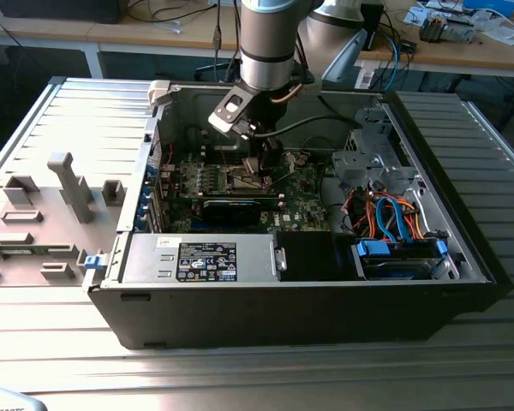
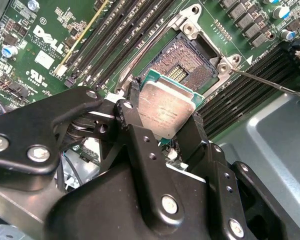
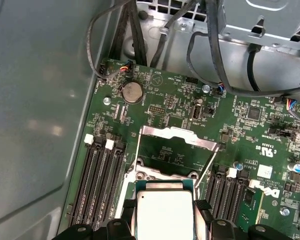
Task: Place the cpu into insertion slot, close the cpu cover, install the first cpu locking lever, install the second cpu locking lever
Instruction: 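Place the cpu into insertion slot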
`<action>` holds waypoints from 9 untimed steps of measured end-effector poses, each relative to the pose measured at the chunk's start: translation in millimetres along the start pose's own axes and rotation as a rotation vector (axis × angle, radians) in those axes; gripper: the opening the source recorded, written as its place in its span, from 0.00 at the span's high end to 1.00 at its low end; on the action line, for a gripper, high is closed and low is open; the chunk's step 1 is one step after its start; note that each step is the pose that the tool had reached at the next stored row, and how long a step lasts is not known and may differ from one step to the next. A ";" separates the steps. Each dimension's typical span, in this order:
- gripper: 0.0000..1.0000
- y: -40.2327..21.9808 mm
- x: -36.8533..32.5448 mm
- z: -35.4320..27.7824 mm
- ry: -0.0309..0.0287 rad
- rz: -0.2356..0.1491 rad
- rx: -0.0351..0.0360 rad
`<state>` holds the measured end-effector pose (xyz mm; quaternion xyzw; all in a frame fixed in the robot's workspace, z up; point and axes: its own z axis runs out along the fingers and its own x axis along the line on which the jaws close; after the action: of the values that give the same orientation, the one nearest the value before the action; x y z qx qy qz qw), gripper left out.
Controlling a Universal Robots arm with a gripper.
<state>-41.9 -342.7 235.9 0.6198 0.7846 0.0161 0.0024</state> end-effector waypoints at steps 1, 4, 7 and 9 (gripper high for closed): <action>0.46 0.0 0.0 0.1 -0.0001 0.006 -0.0001; 0.46 0.0 0.1 0.6 -0.0006 0.023 -0.0003; 0.46 0.0 0.1 1.2 -0.0013 0.046 -0.0007; 0.46 0.0 0.1 1.6 -0.0018 0.064 -0.0011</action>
<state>-41.9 -342.6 234.3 0.6445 0.7645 0.0160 0.0029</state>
